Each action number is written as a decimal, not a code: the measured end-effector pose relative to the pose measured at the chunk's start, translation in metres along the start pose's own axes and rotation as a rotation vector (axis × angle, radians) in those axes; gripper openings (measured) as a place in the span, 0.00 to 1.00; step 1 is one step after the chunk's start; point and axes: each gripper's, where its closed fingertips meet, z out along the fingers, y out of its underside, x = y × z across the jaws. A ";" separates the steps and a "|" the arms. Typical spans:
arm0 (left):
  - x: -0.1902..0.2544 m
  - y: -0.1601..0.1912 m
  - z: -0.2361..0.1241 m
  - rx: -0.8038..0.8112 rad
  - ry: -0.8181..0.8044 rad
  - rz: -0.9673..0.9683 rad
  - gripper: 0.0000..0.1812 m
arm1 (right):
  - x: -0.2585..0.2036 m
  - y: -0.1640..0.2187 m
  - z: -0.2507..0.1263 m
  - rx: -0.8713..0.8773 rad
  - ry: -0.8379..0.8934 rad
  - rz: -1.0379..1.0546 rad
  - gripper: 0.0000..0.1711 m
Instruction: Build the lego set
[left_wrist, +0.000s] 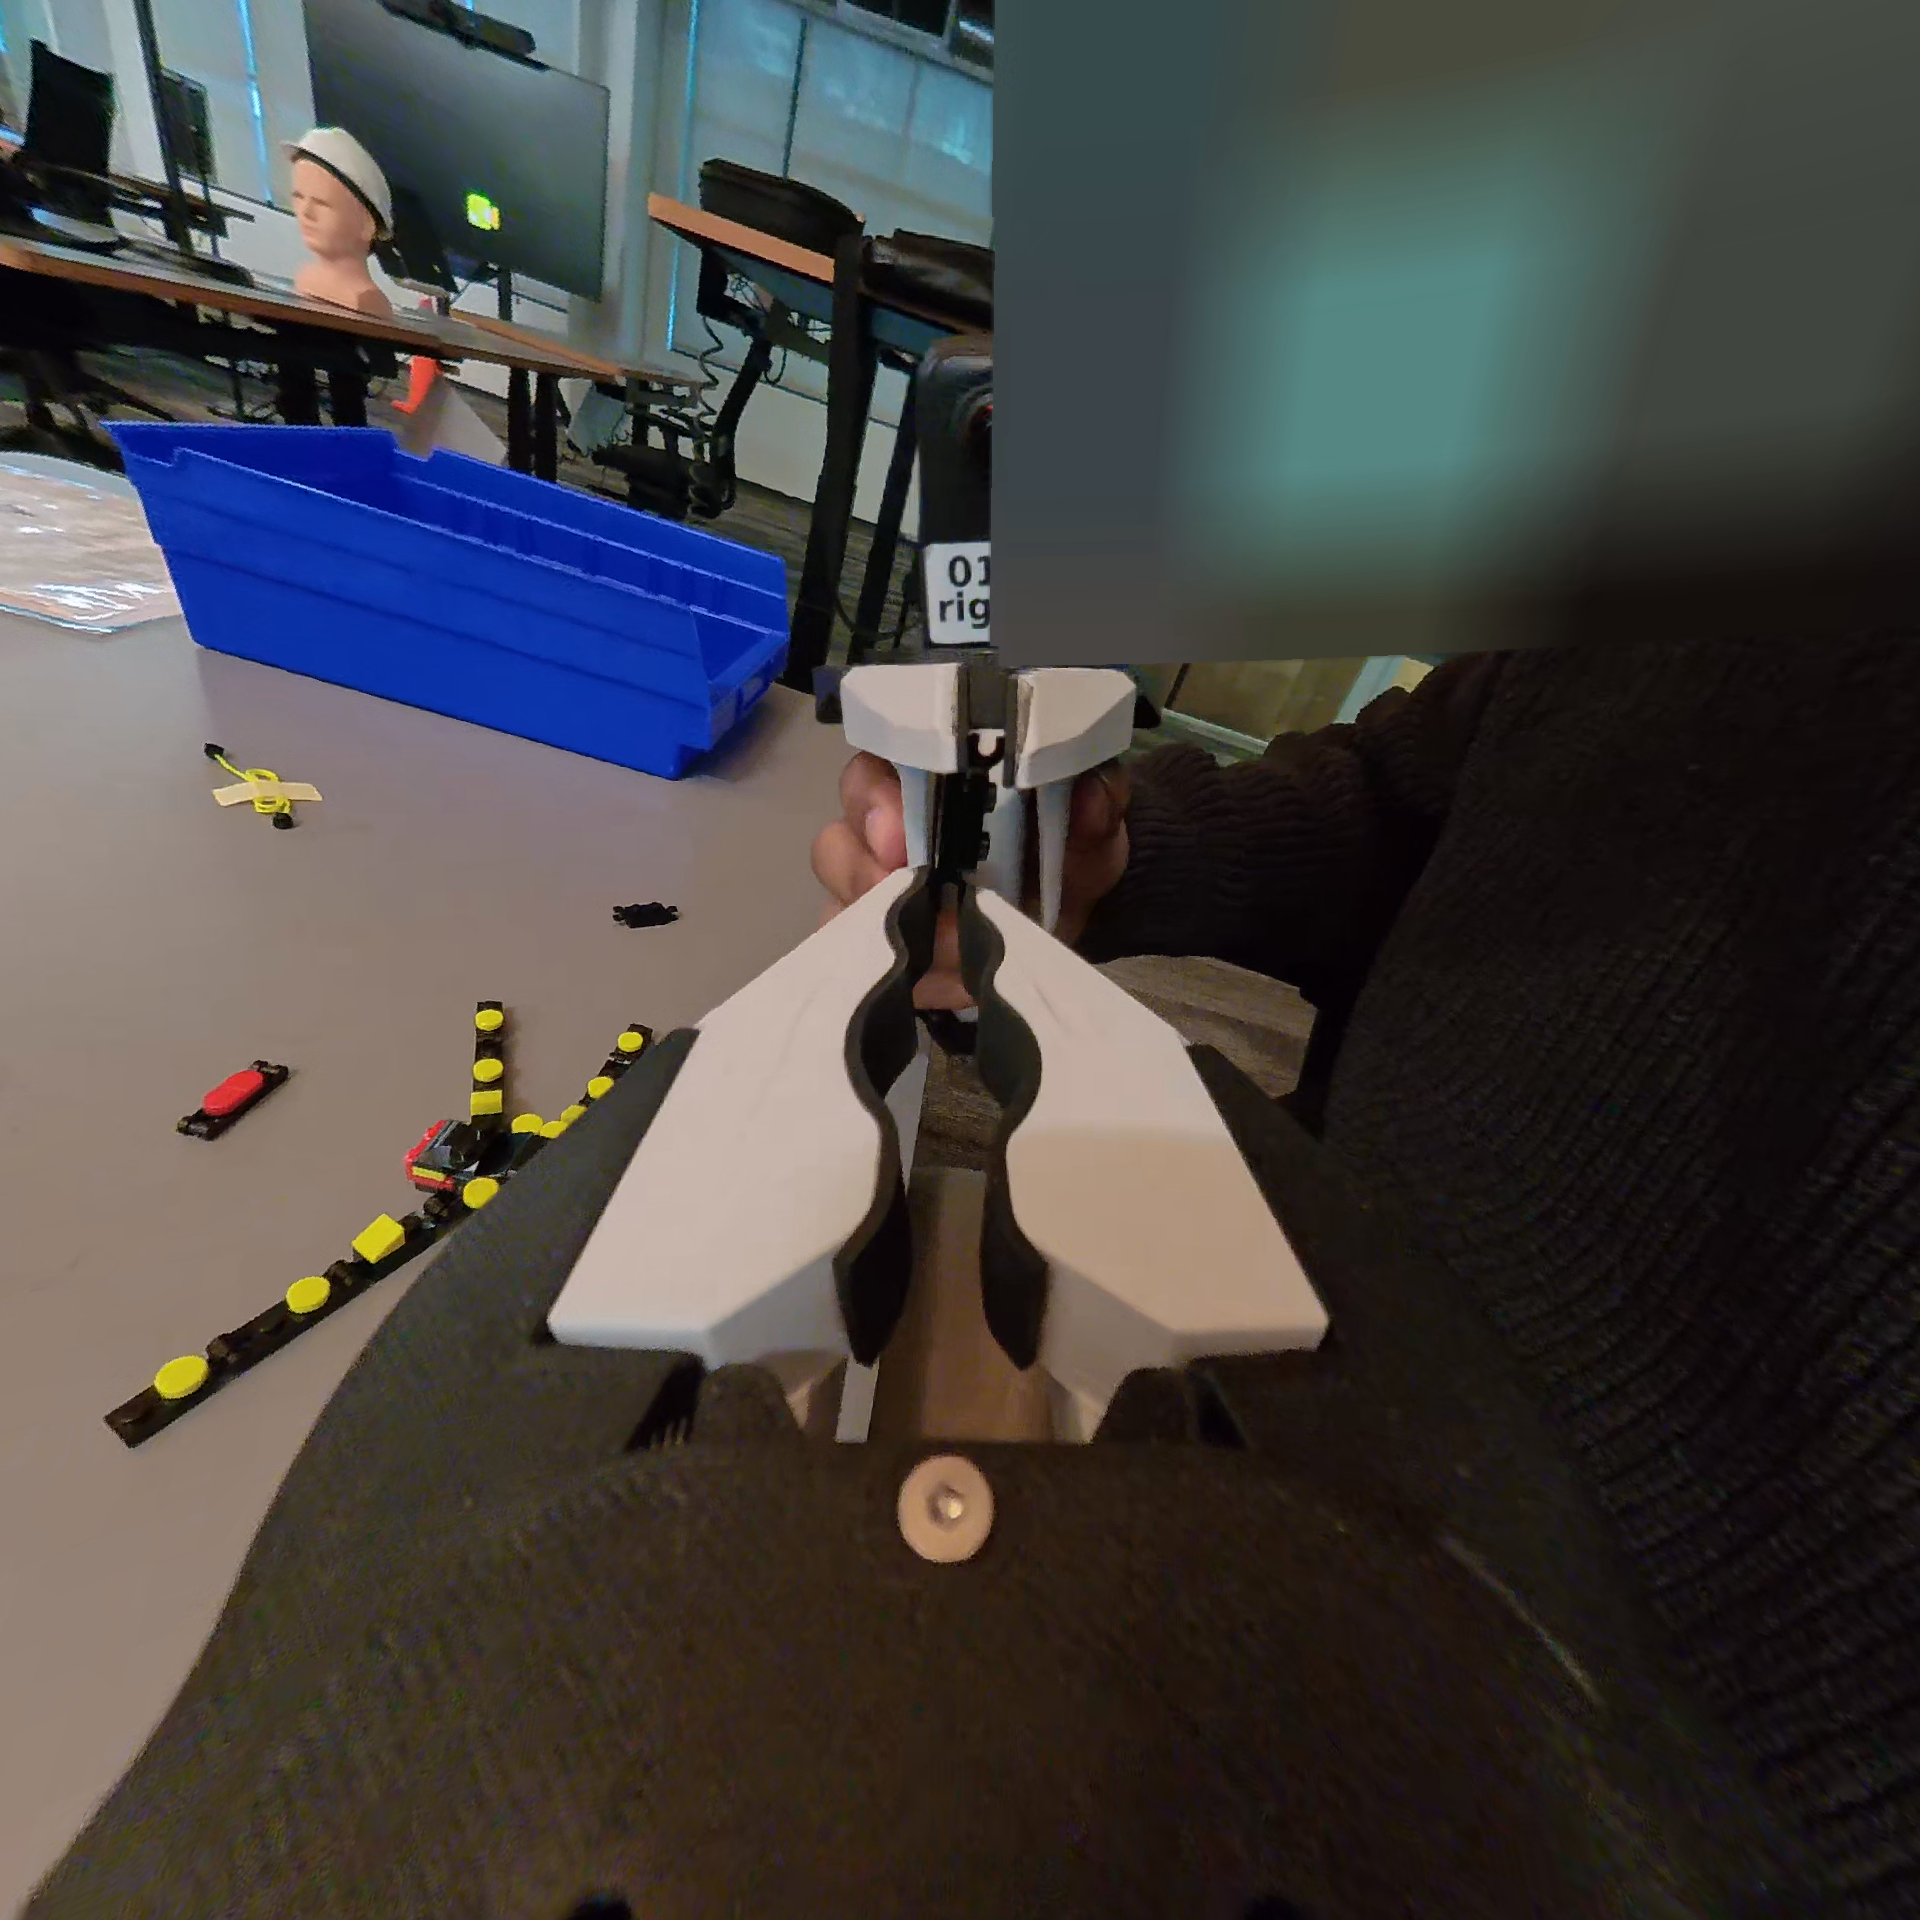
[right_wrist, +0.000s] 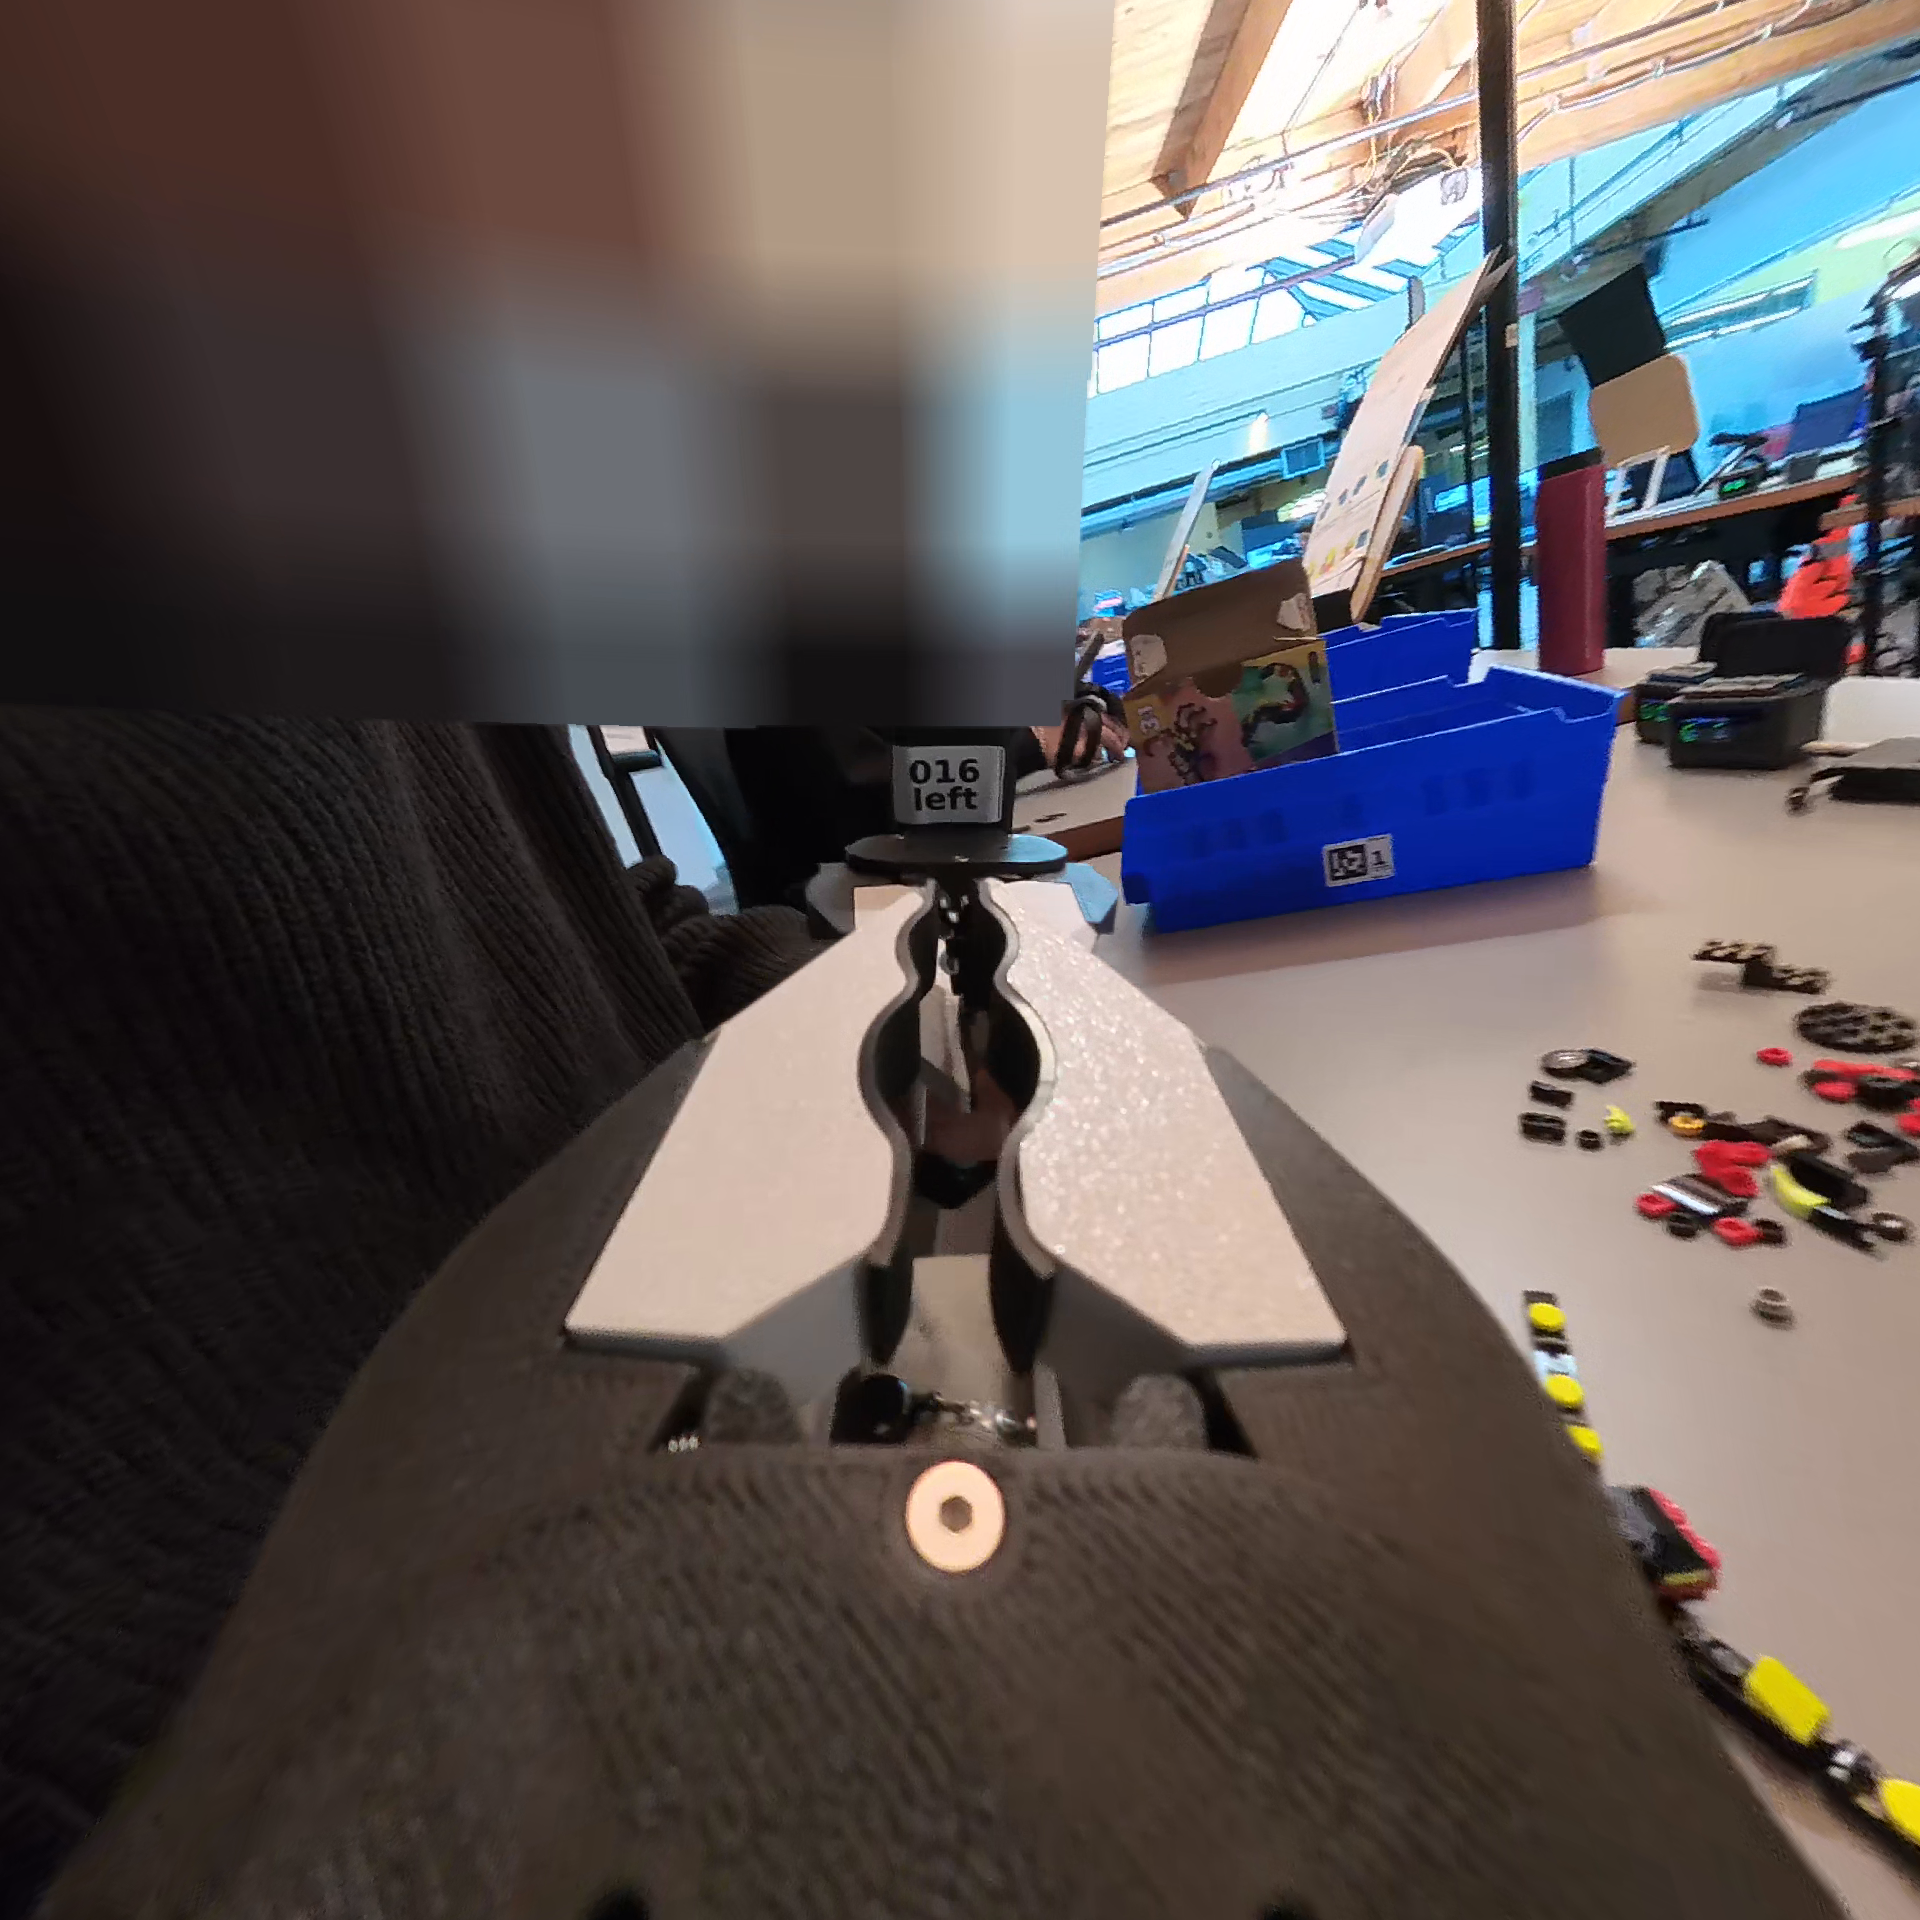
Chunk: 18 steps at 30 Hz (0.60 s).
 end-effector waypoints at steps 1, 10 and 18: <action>0.000 0.000 0.000 0.000 -0.002 0.000 0.00 | 0.000 0.000 0.000 -0.004 0.004 -0.013 0.01; -0.003 -0.002 -0.001 0.007 0.008 -0.075 0.00 | -0.002 0.001 0.003 -0.045 0.055 -0.152 0.01; -0.016 -0.011 -0.008 0.054 -0.031 -0.134 0.00 | -0.014 0.013 0.008 -0.155 0.068 -0.387 0.00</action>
